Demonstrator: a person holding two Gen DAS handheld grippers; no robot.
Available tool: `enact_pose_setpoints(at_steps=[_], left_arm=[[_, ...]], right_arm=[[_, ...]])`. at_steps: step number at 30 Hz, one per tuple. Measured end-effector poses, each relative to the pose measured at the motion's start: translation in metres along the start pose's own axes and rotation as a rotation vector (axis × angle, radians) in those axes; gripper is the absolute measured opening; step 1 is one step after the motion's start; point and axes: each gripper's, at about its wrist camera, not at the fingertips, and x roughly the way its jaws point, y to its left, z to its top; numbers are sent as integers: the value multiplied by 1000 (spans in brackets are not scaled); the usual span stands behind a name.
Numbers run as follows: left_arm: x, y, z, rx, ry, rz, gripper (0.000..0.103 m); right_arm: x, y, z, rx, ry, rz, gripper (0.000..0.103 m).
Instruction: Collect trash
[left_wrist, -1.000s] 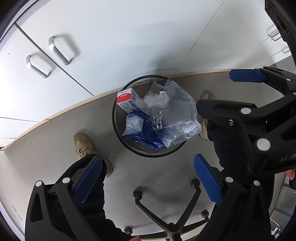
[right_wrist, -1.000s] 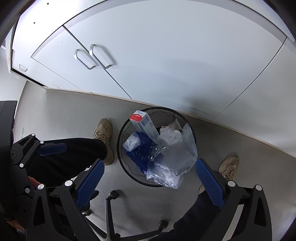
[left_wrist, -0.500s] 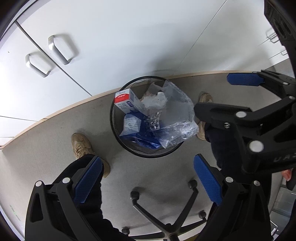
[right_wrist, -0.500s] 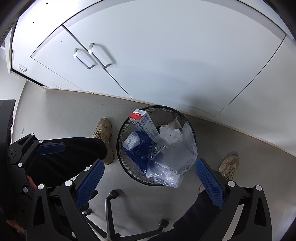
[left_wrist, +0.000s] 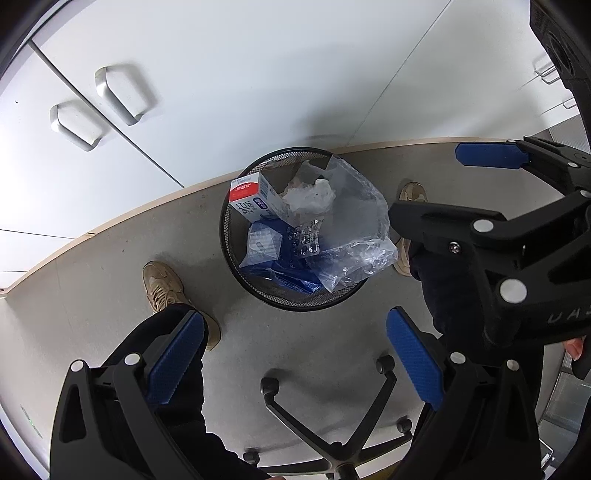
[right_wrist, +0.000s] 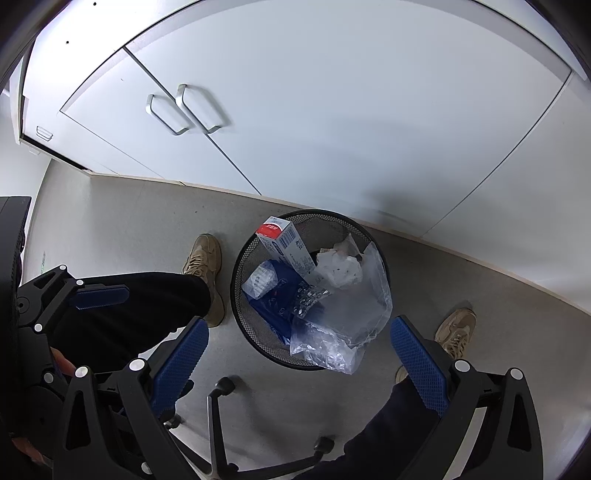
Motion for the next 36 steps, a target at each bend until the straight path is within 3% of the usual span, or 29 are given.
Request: enact_pose_setpoints(at_steps=[36], left_arm=[[-1, 0, 0, 3, 3, -1, 98]], right_arm=[[4, 3, -2, 6, 5, -7, 99]])
